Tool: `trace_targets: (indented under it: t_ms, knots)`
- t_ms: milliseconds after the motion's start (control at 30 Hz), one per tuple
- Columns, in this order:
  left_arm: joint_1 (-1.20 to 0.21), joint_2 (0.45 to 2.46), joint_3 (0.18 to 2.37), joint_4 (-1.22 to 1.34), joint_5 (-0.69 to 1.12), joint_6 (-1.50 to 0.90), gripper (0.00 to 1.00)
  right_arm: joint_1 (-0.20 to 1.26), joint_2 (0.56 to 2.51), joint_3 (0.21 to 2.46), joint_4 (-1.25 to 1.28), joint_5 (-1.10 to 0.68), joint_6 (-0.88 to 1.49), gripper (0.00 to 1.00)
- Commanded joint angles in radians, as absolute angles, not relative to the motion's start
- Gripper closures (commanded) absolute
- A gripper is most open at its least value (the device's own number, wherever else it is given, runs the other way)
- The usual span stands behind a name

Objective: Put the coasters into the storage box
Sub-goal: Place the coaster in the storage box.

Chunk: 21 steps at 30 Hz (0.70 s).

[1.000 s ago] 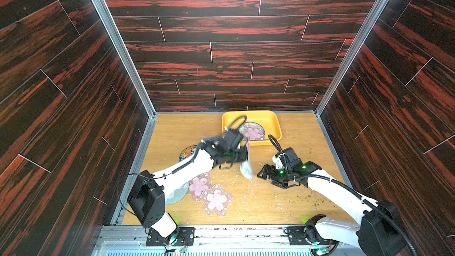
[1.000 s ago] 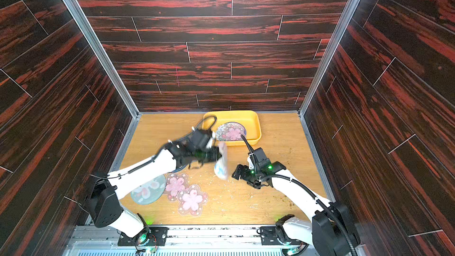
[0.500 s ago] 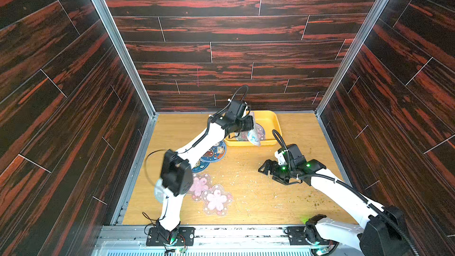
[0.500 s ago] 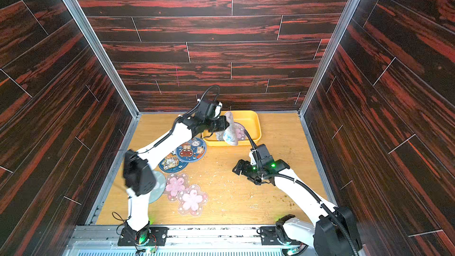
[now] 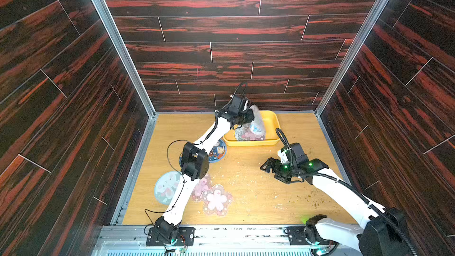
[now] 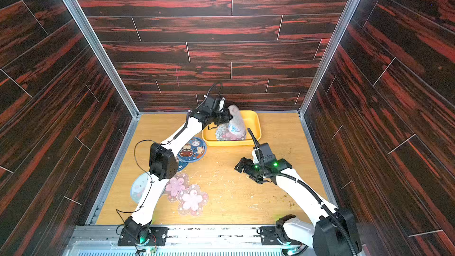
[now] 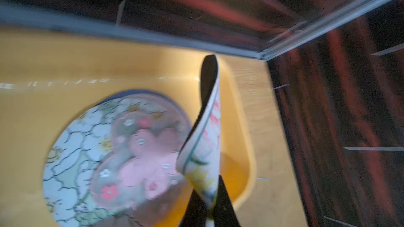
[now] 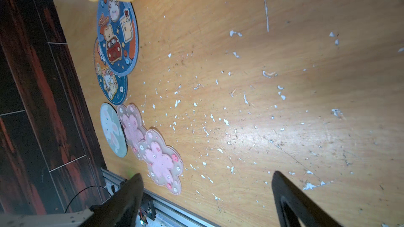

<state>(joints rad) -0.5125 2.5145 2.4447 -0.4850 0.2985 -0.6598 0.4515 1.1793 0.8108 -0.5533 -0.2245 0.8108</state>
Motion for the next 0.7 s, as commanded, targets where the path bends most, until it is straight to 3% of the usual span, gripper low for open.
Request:
trace_targets:
  t_ms: [0,333,500,667]
  knots:
    - [-0.484,2.527,2.433,-0.478,0.313,-0.668,1.0,0.446,1.194,0.847,-0.569,-0.218,0.821,0.08]
    - [-0.459,2.499,2.36,-0.632,0.195,-0.605,1.0,0.445,1.213,0.87,-0.575,-0.218,0.82,0.07]
    - [-0.459,2.44,2.321,-0.672,0.111,-0.572,0.51,0.445,1.234,0.881,-0.565,-0.227,0.81,0.07]
    - [-0.459,2.352,2.244,-0.67,0.093,-0.56,0.36,0.445,1.262,0.9,-0.56,-0.24,0.79,0.07]
